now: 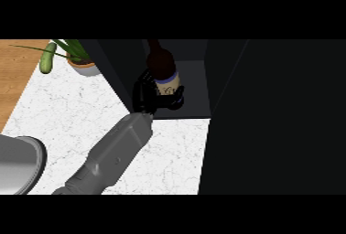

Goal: Pick up the wine, place it into the cabinet and close the cabinet

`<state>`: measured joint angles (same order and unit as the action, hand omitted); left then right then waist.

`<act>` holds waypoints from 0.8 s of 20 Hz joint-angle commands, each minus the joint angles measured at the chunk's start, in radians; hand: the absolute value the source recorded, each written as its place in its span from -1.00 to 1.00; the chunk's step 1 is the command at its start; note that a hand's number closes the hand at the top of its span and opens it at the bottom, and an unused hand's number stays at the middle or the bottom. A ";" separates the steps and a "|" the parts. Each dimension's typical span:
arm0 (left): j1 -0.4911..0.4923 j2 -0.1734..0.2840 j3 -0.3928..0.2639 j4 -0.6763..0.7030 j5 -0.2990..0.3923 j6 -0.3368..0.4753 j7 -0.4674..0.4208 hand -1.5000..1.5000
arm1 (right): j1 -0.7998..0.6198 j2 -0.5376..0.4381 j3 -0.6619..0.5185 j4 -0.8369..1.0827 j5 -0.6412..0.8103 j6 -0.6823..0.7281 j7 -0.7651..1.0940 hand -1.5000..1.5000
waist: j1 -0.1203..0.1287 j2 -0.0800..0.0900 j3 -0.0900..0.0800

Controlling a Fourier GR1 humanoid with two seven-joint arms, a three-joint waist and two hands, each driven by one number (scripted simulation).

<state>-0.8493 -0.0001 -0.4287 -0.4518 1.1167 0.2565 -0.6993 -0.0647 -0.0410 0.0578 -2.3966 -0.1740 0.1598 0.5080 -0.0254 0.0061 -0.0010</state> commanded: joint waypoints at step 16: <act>-0.214 0.000 0.037 0.216 0.070 0.005 0.067 1.00 | -0.019 0.007 0.015 0.071 -0.012 0.030 -0.067 -1.00 | -0.053 0.016 0.000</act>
<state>-1.0527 -0.0002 -0.4023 -0.2504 1.1594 0.2644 -0.6296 -0.0924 -0.0337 0.0724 -2.3410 -0.1759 0.1751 0.4628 -0.0684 0.0190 -0.0009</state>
